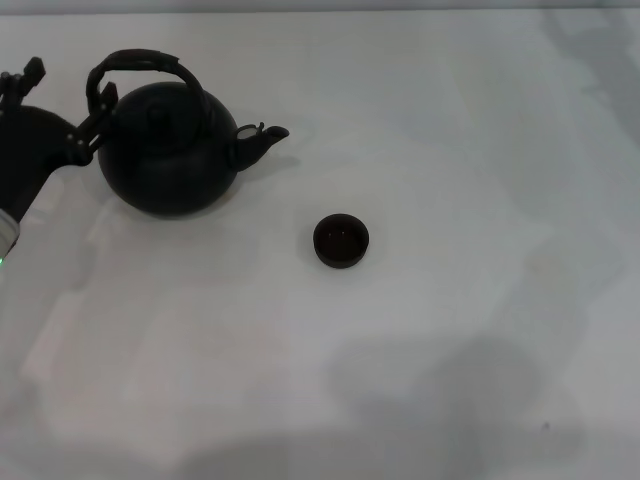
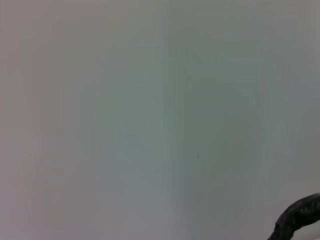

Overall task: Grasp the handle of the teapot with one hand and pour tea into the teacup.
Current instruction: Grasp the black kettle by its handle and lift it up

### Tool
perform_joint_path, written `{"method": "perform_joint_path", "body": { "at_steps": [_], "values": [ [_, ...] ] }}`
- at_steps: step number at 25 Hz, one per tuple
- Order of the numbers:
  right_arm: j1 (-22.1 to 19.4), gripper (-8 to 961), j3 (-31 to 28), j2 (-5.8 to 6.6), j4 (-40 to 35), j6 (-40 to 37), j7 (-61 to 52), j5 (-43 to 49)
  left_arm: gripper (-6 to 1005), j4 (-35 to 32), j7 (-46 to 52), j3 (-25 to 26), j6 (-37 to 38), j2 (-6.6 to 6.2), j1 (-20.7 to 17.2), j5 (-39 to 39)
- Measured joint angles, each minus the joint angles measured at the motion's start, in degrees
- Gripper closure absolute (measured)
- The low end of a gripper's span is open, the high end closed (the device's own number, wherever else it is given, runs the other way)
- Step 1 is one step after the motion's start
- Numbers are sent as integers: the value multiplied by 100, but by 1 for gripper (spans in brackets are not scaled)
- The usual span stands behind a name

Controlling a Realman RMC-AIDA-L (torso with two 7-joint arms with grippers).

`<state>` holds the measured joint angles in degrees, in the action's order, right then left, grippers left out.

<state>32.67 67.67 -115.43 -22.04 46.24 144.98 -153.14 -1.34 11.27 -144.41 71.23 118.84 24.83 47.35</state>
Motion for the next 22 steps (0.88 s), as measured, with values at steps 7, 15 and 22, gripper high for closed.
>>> {"method": "perform_joint_path", "body": {
  "at_steps": [7, 15, 22],
  "values": [
    [77, 119, -201, 3, 13, -4, 6, 5, 209, -69, -149, 36, -352, 21, 168, 151],
    [99, 118, -356, 3, 37, -24, 6, 3, 223, -206, -296, -2, -378, 28, 135, 314],
    [97, 119, -369, 4, 41, -23, 11, 4, 447, -208, -299, -8, -365, 26, 136, 299]
  ]
}}
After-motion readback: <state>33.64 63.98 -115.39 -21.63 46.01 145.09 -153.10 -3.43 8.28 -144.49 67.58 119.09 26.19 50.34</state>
